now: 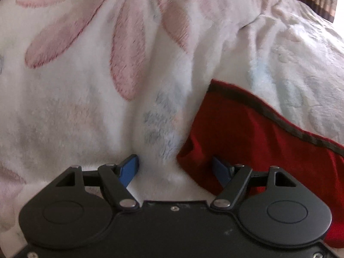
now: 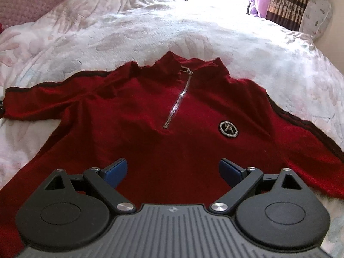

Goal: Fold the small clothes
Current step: 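Lower the left gripper onto the sleeve cuff and close it, then fold the held sleeve across the shirt body with the left gripper, then open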

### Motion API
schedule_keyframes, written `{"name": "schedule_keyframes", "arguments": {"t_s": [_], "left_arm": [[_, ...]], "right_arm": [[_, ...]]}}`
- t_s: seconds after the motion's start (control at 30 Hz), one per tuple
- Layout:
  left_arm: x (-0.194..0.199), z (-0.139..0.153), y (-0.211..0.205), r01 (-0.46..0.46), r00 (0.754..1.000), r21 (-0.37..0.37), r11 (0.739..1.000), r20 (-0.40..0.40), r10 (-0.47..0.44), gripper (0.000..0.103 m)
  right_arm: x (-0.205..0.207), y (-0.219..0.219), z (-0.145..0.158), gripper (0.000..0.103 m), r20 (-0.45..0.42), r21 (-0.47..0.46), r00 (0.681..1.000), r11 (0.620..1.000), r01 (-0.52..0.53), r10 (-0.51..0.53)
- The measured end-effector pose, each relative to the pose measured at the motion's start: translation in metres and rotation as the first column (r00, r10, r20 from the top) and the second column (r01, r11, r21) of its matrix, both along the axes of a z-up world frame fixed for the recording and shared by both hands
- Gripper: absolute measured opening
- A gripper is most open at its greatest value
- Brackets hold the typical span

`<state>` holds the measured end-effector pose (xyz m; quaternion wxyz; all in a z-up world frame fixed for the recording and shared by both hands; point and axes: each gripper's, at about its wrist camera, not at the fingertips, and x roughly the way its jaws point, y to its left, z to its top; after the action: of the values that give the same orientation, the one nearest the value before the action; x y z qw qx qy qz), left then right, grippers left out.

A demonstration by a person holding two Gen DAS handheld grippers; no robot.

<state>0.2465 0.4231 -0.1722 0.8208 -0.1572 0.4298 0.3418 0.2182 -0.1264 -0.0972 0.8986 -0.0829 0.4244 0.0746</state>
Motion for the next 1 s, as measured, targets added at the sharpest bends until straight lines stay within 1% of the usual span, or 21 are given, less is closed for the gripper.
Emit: {"name": "schedule_keyframes", "arguments": {"t_s": [0.03,0.07,0.1,0.13,0.2,0.27,0.37,0.5,0.6,0.7,0.8,0.83,0.87,1.0], "left_arm": [[0.001,0.002,-0.003,0.010,1.000,0.014,1.000,-0.001,-0.010,0.068],[0.002,0.003,-0.004,0.026,1.000,0.028,0.999,-0.002,-0.026,0.063],[0.003,0.004,-0.005,0.033,0.999,0.038,0.999,-0.003,-0.033,0.035],[0.003,0.006,-0.011,0.038,0.999,0.041,0.998,-0.011,-0.038,0.017],[0.003,0.012,-0.015,0.046,0.999,0.043,0.998,-0.004,-0.046,0.009],[0.002,0.019,-0.019,0.061,0.998,0.052,0.997,0.005,-0.061,0.008],[-0.003,0.025,-0.016,0.067,0.997,0.039,0.997,0.027,-0.068,0.008],[-0.009,0.043,-0.023,0.094,0.994,0.064,0.994,0.043,-0.097,0.008],[-0.012,0.054,-0.028,0.116,0.992,0.062,0.991,0.039,-0.119,0.007],[-0.017,0.066,-0.035,0.134,0.990,0.092,0.987,0.038,-0.138,0.008],[-0.018,0.076,-0.042,0.150,0.987,0.104,0.983,0.048,-0.155,0.008],[-0.017,0.077,-0.044,0.159,0.986,0.110,0.981,0.041,-0.165,0.008],[-0.016,0.078,-0.045,0.162,0.985,0.117,0.980,0.039,-0.168,0.003],[-0.016,0.085,-0.052,0.179,0.982,0.121,0.976,0.045,-0.185,0.002]], "right_arm": [[0.002,-0.001,-0.001,0.103,-0.003,0.000,1.000,1.000,0.003,-0.003],[0.003,-0.003,-0.002,0.103,-0.005,0.001,1.000,1.000,0.008,-0.008],[0.002,-0.005,-0.002,0.103,-0.007,0.001,1.000,1.000,0.014,-0.014],[0.002,-0.006,-0.003,0.103,-0.009,0.002,1.000,1.000,0.017,-0.017],[0.002,-0.008,-0.002,0.103,-0.011,0.003,1.000,1.000,0.017,-0.017],[0.001,-0.009,0.002,0.103,-0.001,0.000,1.000,1.000,0.015,-0.015],[-0.001,-0.011,0.009,0.103,0.019,0.007,1.000,1.000,0.013,-0.013],[-0.002,-0.016,0.014,0.103,0.026,0.010,0.999,1.000,0.021,-0.021],[-0.004,-0.021,0.018,0.103,0.037,0.010,0.999,0.999,0.035,-0.035],[-0.003,-0.028,0.020,0.103,0.040,0.025,0.998,0.998,0.056,-0.057],[-0.004,-0.032,0.022,0.103,0.042,0.039,0.997,0.997,0.061,-0.062],[-0.004,-0.033,0.022,0.103,0.045,0.039,0.997,0.997,0.062,-0.063],[-0.005,-0.033,0.022,0.103,0.046,0.040,0.997,0.997,0.061,-0.063],[-0.005,-0.033,0.019,0.103,0.038,0.038,0.998,0.998,0.057,-0.058]]}}
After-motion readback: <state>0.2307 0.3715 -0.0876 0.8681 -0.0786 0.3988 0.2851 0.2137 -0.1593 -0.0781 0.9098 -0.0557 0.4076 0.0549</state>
